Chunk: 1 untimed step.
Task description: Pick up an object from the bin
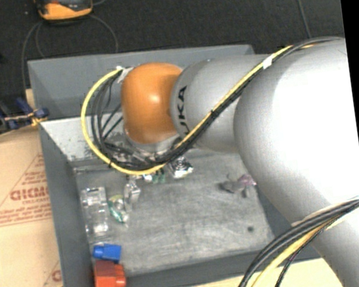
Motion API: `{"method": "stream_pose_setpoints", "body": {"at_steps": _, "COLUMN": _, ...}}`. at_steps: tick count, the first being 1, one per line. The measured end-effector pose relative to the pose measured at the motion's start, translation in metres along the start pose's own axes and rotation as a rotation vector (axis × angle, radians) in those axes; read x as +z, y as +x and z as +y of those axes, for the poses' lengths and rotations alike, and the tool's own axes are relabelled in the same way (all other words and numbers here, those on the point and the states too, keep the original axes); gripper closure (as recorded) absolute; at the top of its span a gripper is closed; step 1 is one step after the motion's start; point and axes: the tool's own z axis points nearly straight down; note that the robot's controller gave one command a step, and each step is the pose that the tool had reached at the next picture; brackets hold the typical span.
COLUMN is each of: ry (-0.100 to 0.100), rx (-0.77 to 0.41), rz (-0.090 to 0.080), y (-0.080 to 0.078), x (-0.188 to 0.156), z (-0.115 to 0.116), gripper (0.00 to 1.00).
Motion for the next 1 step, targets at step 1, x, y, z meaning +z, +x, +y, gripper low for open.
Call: {"method": "stream_pose_setpoints", "body": {"at_steps": 1, "ry": 0.030, "rx": -0.070, "rz": 0.031, "y": -0.0265, "x": -0.0003, "z": 0.0547, "gripper": 0.00}}
